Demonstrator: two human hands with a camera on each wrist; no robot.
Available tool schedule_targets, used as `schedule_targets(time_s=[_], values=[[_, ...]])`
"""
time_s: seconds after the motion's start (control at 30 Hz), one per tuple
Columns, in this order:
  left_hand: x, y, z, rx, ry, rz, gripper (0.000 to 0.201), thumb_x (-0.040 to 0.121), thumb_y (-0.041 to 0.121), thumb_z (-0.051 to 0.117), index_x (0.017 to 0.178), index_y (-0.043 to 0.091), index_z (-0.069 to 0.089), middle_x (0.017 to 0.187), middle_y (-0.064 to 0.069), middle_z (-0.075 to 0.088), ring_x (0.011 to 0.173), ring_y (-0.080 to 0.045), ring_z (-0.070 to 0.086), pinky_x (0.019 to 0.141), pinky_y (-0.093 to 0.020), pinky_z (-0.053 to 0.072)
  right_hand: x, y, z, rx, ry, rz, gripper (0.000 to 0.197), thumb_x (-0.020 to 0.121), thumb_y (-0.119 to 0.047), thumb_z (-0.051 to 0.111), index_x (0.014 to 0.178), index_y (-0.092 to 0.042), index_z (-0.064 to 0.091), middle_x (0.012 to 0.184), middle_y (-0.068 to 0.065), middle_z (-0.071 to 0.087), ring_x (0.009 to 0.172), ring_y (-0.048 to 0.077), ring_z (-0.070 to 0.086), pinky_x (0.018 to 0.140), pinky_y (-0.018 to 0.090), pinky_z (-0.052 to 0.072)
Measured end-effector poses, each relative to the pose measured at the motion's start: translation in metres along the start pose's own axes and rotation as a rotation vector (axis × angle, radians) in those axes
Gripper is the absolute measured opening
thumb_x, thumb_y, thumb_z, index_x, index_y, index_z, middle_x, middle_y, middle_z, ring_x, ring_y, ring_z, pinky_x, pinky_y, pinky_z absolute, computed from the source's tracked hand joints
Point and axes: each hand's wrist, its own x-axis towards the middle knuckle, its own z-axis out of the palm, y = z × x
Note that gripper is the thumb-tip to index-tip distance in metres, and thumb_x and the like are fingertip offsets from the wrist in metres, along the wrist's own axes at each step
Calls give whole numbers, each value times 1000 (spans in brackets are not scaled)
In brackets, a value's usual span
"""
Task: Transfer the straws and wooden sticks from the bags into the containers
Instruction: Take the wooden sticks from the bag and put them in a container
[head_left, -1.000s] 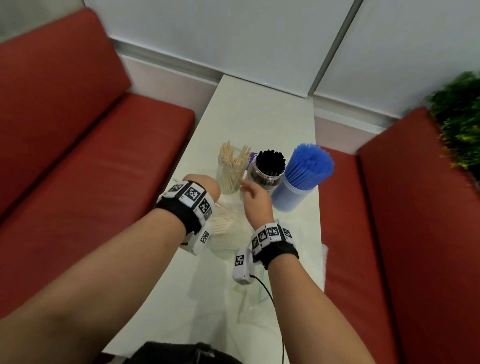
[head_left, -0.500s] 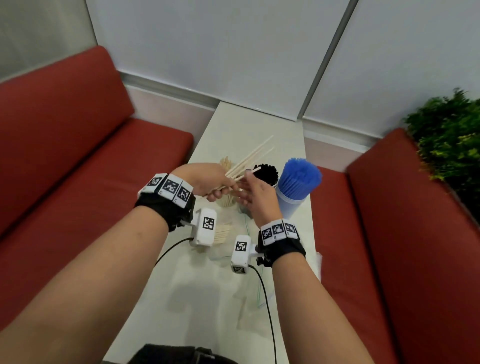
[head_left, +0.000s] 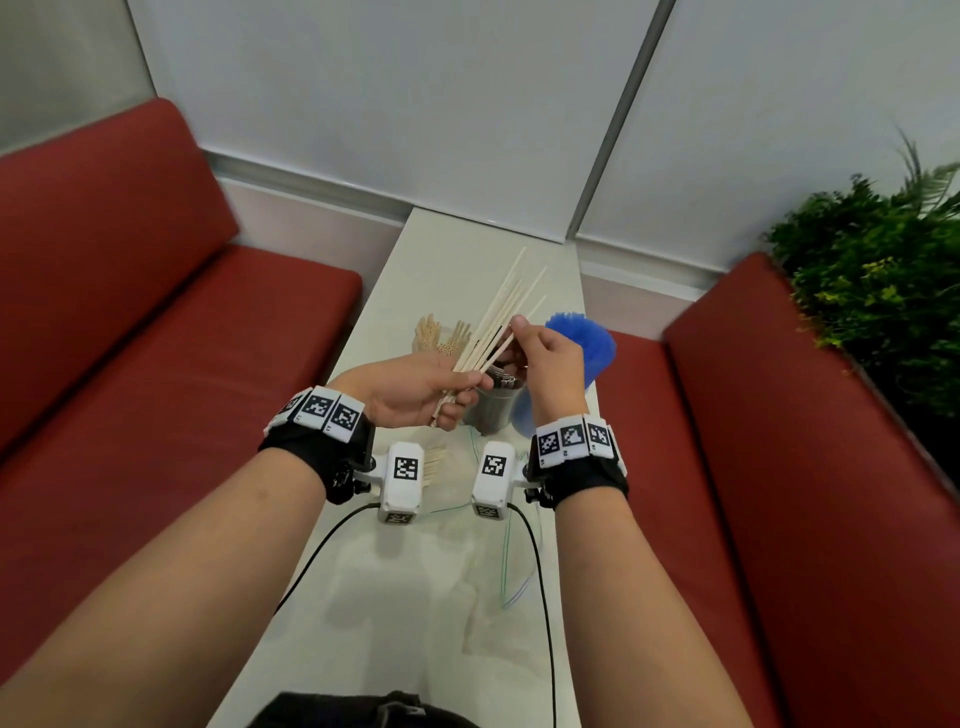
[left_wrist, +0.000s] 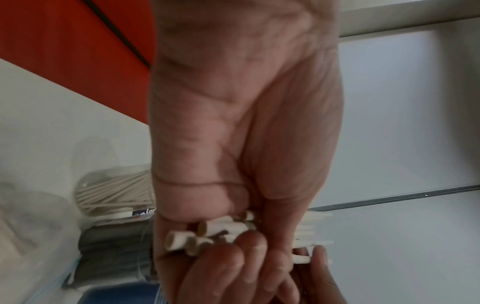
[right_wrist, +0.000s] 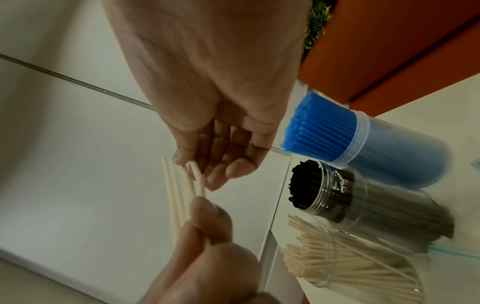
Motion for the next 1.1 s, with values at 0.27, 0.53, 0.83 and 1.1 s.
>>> schedule_targets(time_s=[0.27,0.53,0.83,1.1], values=[[9,-9,10,-10,-59,-11,21,103,29,43,95,14,55,68,2,33,52,-8,28,48,-18,28,5,-19,10,265,-49,105,33,109,-26,44,123,2,53,107,18,73,94,30,75,76,41,63],[4,-19,2,-74,-163,20,21,102,28,40,93,13,51,67,1,30,52,-7,28,50,-18,28,5,-25,9,376,-198,229,37,110,-27,40,129,1,54,117,20,70,106,31,71,97,48,56],[13,-35,-3,6,-134,-43,55,93,65,35,67,22,56,55,5,34,44,-7,24,45,-20,22,8,-35,29,383,-136,178,41,102,-39,58,73,-10,54,51,-4,31,42,9,32,47,25,39],[38,-50,-15,-854,250,43,34,98,30,56,103,-2,67,92,-14,64,86,-24,67,86,-39,55,9,-34,48,258,-141,-37,46,95,-28,69,55,-23,47,50,-2,37,44,14,36,50,28,41]])
